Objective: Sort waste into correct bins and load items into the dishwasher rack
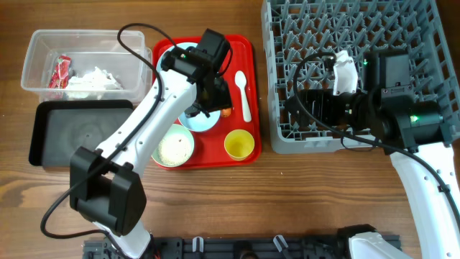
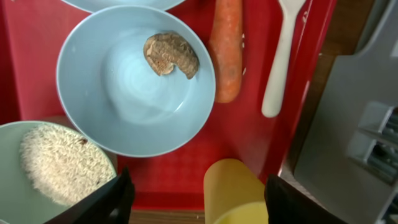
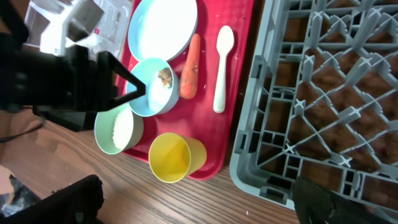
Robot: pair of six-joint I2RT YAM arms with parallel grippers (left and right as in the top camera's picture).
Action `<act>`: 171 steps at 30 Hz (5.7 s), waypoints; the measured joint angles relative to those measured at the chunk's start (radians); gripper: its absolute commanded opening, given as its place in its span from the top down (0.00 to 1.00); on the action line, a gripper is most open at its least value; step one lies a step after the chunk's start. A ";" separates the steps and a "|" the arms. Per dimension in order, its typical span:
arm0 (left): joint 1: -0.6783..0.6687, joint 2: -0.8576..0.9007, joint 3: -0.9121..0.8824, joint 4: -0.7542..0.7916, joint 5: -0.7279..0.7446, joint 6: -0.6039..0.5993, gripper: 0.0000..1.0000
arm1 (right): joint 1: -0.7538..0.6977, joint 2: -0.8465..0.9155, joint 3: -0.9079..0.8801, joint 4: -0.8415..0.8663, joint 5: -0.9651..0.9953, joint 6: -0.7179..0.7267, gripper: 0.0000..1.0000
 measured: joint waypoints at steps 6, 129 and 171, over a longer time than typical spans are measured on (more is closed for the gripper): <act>0.000 0.000 -0.144 0.141 -0.001 -0.021 0.64 | 0.000 0.000 0.000 0.001 0.002 0.000 0.00; 1.361 0.263 -0.095 -0.549 1.399 1.139 0.96 | -0.159 0.000 0.000 -0.034 0.054 0.050 0.00; -0.015 0.106 -0.013 -0.142 -0.138 0.056 0.24 | -0.159 0.000 0.001 -0.030 0.059 0.050 0.00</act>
